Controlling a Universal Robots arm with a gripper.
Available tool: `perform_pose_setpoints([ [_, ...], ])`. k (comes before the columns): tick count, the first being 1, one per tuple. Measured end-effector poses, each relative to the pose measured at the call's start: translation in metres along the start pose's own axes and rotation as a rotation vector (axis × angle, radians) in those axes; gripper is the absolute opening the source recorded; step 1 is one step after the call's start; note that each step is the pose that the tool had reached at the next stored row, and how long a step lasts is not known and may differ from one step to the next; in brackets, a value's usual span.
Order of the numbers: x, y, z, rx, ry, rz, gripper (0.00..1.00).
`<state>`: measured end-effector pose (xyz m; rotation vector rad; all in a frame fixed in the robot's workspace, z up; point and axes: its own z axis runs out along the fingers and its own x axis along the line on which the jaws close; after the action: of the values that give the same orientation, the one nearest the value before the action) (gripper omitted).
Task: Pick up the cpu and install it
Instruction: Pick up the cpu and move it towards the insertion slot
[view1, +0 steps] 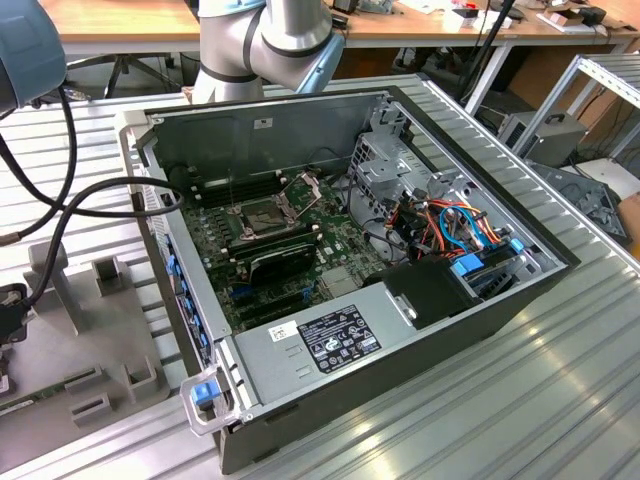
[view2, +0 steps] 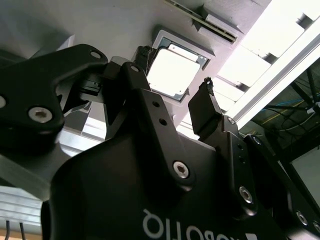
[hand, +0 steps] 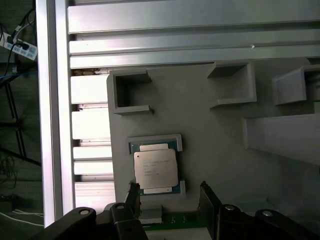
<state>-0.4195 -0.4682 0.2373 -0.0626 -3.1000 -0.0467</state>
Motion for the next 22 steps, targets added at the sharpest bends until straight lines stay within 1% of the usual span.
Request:
perform_pose_setpoints([
  [16, -0.0047, -0.0001, 0.0029, 0.0001, 0.0001, 0.000, 0.60],
  [19, -0.0034, -0.0002, 0.0042, 0.0000, -0.0001, 0.000, 0.60],
  [22, -0.0002, -0.0004, 0.0050, 0.0000, -0.0001, 0.000, 0.60],
])
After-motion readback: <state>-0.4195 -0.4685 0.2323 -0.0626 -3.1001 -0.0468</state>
